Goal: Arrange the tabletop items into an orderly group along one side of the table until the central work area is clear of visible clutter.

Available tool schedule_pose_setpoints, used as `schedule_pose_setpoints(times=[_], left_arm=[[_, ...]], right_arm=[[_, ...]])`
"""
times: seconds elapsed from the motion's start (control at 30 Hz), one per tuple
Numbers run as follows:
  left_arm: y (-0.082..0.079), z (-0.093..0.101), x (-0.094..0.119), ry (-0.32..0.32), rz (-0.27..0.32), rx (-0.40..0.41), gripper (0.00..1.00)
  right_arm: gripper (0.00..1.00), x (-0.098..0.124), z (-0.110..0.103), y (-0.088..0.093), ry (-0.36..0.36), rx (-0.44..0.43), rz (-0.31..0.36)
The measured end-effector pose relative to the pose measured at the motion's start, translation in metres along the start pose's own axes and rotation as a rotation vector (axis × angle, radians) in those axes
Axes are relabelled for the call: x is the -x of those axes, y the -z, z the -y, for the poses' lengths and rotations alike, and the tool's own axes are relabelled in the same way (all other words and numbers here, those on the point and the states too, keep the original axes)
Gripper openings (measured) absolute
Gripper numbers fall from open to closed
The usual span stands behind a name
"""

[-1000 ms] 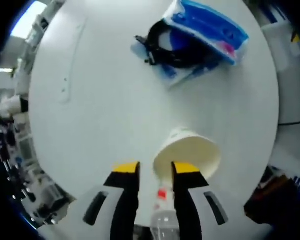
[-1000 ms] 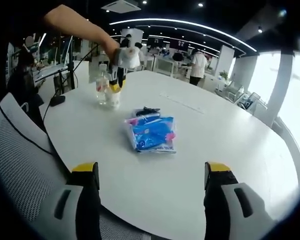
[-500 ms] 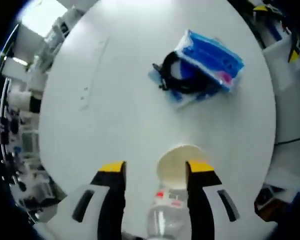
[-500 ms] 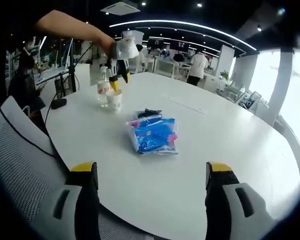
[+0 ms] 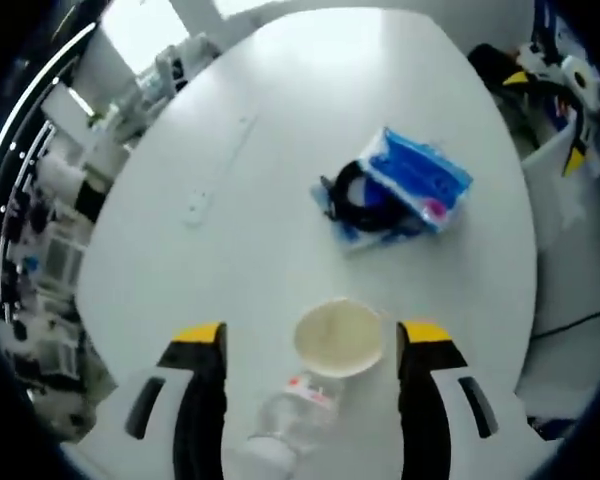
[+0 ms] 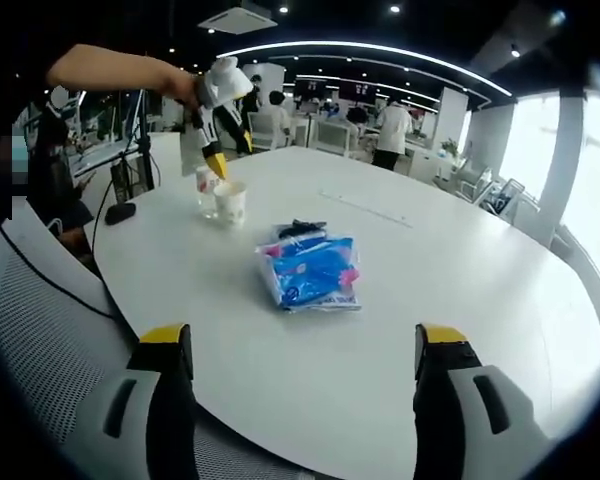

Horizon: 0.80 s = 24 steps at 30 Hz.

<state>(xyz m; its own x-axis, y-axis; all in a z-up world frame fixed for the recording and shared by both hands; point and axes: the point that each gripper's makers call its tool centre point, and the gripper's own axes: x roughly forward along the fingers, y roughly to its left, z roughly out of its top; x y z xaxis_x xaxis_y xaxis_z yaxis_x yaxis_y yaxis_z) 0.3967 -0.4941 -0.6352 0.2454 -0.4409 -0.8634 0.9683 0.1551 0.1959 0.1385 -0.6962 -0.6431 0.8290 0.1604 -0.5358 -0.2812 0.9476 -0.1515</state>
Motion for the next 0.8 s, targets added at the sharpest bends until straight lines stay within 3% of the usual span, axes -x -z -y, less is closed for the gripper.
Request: schedule_pose_setpoints(times=[0.3, 0.43, 0.6, 0.8], left_arm=[[0.013, 0.01, 0.019, -0.053, 0.07, 0.041, 0.79], [0.009, 0.016, 0.03, -0.086, 0.166, 0.133, 0.8], [0.014, 0.023, 0.041, -0.131, 0.209, 0.14, 0.82], [0.017, 0.024, 0.058, -0.19, 0.292, 0.224, 0.92]], right_arm=[[0.91, 0.0, -0.001, -0.001, -0.005, -0.004, 0.007], [0.92, 0.0, 0.0, -0.003, -0.001, -0.005, 0.015], [0.93, 0.001, 0.0, -0.004, -0.002, -0.007, 0.021], [0.93, 0.0, -0.002, -0.004, -0.01, -0.011, 0.023]])
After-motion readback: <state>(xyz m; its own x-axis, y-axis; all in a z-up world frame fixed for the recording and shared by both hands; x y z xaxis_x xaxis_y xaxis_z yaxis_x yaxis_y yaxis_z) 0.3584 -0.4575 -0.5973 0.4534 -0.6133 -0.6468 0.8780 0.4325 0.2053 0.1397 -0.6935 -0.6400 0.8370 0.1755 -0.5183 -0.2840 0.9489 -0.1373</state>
